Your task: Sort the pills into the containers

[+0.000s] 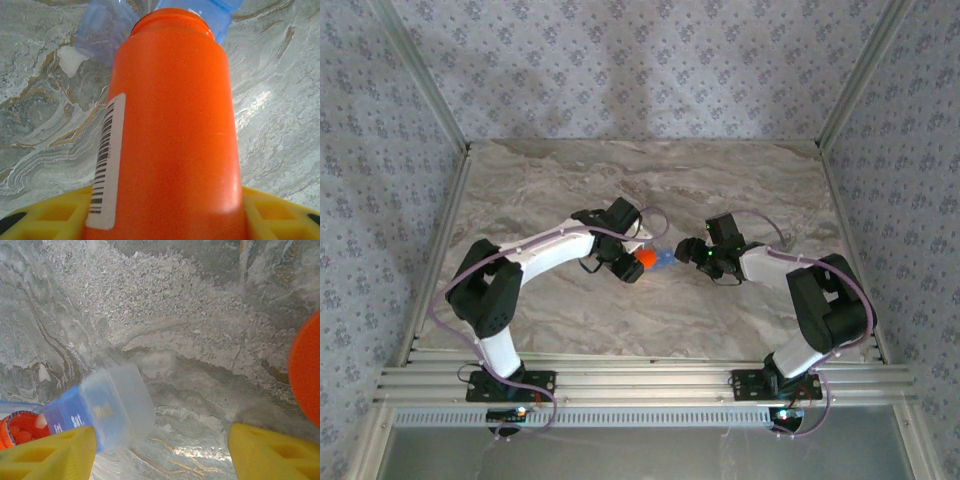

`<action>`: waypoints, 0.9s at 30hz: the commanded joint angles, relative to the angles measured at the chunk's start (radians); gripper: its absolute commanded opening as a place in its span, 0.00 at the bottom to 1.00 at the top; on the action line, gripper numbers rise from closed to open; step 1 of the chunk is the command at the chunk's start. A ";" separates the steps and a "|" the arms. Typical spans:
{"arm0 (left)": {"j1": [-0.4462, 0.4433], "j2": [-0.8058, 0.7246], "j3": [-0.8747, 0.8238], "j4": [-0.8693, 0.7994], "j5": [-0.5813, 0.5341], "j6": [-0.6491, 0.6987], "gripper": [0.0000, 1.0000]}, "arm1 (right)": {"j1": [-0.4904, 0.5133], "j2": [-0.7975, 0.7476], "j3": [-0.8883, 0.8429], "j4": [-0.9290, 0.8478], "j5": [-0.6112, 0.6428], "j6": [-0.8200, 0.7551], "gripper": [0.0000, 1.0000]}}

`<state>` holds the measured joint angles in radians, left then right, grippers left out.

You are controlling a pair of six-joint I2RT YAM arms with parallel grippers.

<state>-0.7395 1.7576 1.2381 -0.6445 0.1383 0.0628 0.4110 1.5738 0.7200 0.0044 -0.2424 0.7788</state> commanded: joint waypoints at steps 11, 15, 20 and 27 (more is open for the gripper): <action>-0.001 -0.099 -0.108 0.135 0.003 -0.032 0.00 | 0.007 0.002 0.019 0.005 -0.006 0.020 0.72; -0.001 -0.132 -0.151 0.187 0.003 -0.046 0.00 | 0.008 -0.010 0.021 0.003 -0.003 0.019 0.72; -0.001 -0.173 -0.215 0.281 0.009 -0.077 0.00 | 0.008 -0.027 0.027 -0.006 -0.002 0.014 0.72; 0.001 -0.222 -0.325 0.445 0.028 -0.108 0.00 | 0.007 -0.064 0.030 -0.024 0.004 0.013 0.72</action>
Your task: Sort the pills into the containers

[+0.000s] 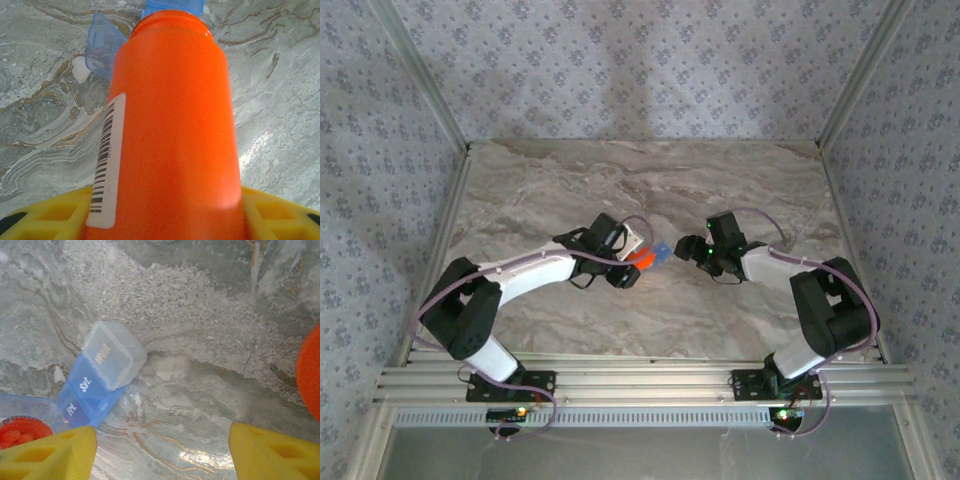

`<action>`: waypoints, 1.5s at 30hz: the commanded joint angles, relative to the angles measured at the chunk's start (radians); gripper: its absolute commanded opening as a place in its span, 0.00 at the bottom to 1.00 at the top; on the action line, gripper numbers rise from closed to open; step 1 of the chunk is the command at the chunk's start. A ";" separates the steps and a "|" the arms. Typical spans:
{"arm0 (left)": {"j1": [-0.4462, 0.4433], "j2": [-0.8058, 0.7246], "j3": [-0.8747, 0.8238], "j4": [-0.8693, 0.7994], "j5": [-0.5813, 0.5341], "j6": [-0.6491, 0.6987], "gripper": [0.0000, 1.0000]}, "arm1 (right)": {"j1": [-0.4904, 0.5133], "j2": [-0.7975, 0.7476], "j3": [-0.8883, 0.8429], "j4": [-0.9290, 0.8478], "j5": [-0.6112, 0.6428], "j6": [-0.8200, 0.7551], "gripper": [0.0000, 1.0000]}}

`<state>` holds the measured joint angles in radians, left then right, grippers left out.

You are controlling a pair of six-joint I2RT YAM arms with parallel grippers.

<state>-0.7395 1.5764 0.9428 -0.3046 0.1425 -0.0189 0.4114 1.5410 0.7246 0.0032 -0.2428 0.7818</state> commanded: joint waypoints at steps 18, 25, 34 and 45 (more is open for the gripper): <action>0.003 -0.128 -0.318 0.634 0.062 -0.080 0.00 | -0.102 -0.165 0.068 -0.179 0.026 -0.047 0.75; 0.010 -0.127 -0.350 0.745 0.066 -0.082 0.00 | -0.150 -0.188 0.072 -0.249 0.027 -0.092 0.77; 0.010 -0.121 -0.364 0.882 0.082 -0.097 0.00 | -0.207 -0.193 0.106 -0.391 0.065 -0.144 0.83; 0.009 -0.123 -0.328 0.952 0.092 -0.125 0.00 | -0.213 0.019 0.294 -0.600 0.151 -0.344 0.86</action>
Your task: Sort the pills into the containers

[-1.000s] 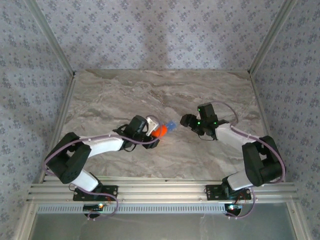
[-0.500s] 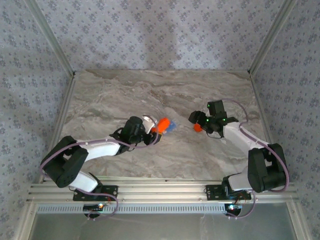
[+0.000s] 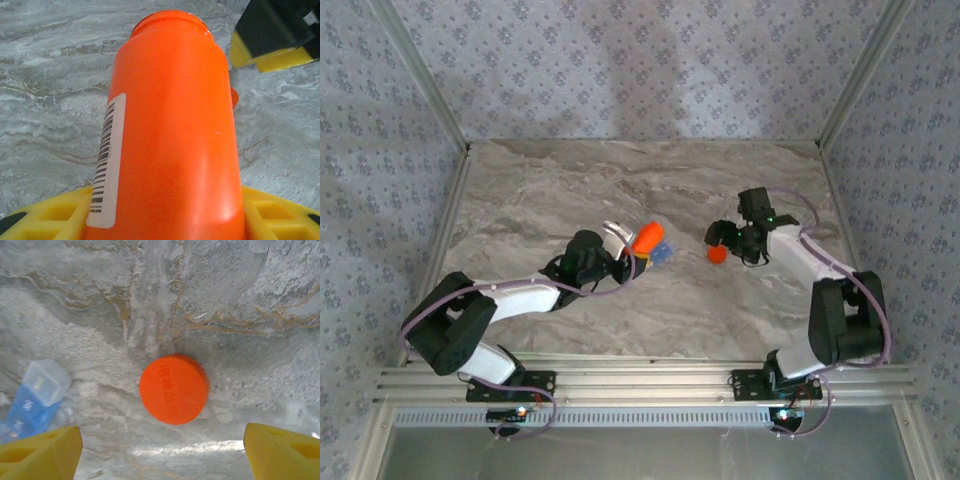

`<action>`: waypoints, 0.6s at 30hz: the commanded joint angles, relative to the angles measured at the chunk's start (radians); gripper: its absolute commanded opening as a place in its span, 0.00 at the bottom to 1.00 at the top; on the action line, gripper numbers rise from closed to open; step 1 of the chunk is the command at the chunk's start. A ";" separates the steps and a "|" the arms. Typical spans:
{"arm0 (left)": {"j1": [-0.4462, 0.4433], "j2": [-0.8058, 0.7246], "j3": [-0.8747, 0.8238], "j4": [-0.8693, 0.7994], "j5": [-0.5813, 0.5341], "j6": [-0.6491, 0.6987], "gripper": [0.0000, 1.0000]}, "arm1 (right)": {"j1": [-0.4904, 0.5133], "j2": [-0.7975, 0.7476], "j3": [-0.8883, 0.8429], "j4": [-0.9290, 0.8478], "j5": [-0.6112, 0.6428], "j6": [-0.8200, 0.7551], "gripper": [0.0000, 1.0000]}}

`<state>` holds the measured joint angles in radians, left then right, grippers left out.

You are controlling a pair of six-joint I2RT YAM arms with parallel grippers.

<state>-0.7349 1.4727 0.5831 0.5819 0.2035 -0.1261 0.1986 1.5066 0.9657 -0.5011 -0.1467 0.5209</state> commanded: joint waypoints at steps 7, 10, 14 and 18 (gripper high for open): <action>0.003 -0.045 0.053 0.056 0.025 -0.022 0.00 | 0.041 0.194 0.179 -0.193 0.093 -0.147 0.84; 0.005 -0.054 0.062 0.056 0.025 -0.027 0.00 | 0.062 0.240 0.218 -0.224 0.108 -0.164 0.83; 0.004 -0.068 0.082 0.041 0.025 -0.028 0.00 | 0.077 0.292 0.285 -0.258 0.128 -0.176 0.80; 0.005 -0.094 0.105 0.019 0.018 -0.019 0.00 | 0.084 0.326 0.298 -0.281 0.133 -0.180 0.77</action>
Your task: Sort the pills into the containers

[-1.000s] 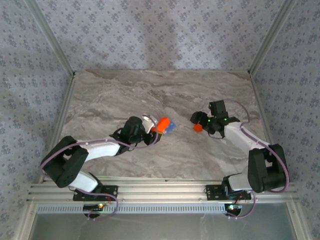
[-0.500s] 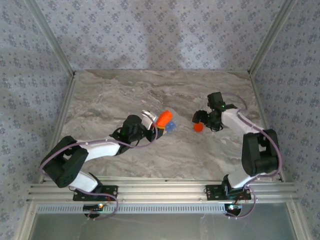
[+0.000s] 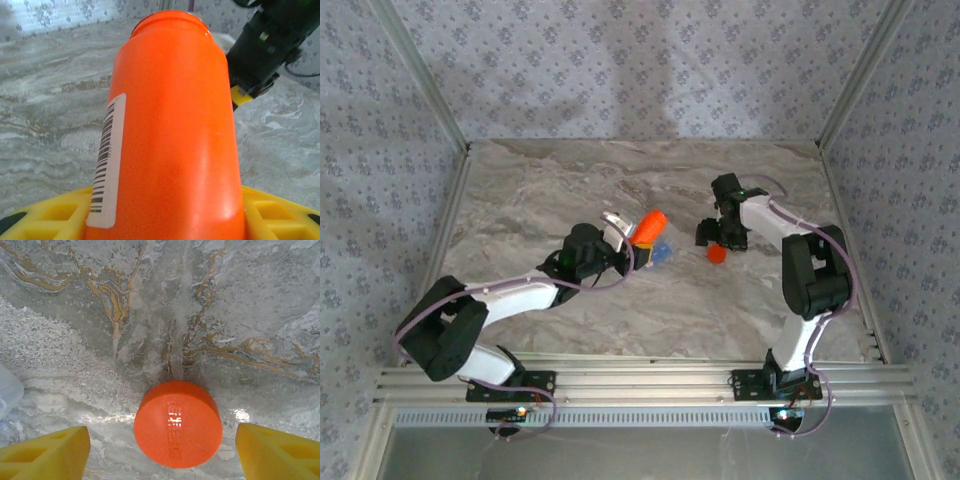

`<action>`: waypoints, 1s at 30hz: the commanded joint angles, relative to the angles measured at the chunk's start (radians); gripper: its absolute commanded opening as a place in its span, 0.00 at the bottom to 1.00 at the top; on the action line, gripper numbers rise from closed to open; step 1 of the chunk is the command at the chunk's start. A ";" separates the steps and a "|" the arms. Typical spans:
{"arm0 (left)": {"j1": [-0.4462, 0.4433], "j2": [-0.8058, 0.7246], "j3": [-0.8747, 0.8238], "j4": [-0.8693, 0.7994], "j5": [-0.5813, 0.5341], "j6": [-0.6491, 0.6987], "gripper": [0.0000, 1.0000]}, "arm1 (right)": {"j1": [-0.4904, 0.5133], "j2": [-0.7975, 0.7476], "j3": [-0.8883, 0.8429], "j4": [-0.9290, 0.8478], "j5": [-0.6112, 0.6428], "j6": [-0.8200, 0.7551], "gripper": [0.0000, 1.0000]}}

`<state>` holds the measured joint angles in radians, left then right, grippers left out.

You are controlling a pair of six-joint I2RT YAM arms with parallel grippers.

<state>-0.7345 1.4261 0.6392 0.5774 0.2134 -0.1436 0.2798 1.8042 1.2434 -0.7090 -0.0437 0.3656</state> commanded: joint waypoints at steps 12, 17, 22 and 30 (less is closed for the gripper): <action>0.004 -0.122 0.112 -0.060 -0.014 -0.007 0.00 | 0.004 0.073 0.034 -0.096 0.011 -0.027 0.69; 0.005 -0.143 0.126 -0.077 -0.022 -0.020 0.00 | 0.006 0.079 0.033 -0.107 0.014 -0.031 0.66; 0.006 -0.157 0.135 -0.090 -0.027 -0.029 0.00 | 0.004 0.099 0.045 -0.109 0.015 -0.036 0.66; 0.007 -0.179 0.134 -0.108 -0.028 -0.040 0.00 | 0.004 0.119 0.084 -0.121 0.020 -0.041 0.65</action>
<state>-0.7330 1.2892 0.7403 0.4606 0.1936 -0.1703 0.2798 1.9057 1.2934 -0.7895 -0.0399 0.3458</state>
